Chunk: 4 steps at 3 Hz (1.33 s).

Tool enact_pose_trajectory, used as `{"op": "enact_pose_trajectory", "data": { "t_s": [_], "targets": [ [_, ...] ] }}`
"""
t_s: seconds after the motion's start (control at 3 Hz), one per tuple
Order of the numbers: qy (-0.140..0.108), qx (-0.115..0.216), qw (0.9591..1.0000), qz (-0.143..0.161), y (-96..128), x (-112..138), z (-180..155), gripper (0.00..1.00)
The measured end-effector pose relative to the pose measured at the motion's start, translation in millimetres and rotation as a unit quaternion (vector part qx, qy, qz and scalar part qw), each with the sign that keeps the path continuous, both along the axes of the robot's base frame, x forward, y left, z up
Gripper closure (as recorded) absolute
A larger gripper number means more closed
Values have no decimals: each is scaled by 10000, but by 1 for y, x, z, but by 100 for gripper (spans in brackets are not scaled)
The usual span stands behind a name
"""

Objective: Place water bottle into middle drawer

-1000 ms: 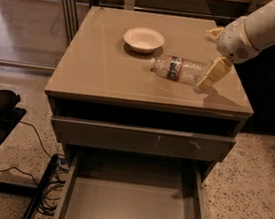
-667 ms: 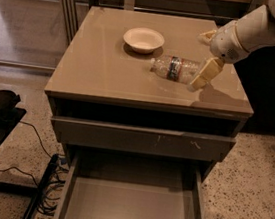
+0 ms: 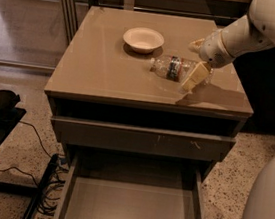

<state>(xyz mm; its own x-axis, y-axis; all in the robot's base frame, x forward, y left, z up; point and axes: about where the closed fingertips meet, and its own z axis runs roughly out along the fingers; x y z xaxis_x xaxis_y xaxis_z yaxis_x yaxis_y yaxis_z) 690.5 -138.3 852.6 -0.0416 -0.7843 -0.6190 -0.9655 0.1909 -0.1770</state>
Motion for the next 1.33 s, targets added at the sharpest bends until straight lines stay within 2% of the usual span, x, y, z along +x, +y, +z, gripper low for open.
{"op": "enact_pose_trajectory", "data": {
  "t_s": [0.33,0.67,1.33],
  "targets": [
    [143,4,9999,-15,3,5,-12,0],
    [144,4,9999,-15,3,5,-12,18],
    [145,4,9999,-14,3,5,-12,65]
  ]
}}
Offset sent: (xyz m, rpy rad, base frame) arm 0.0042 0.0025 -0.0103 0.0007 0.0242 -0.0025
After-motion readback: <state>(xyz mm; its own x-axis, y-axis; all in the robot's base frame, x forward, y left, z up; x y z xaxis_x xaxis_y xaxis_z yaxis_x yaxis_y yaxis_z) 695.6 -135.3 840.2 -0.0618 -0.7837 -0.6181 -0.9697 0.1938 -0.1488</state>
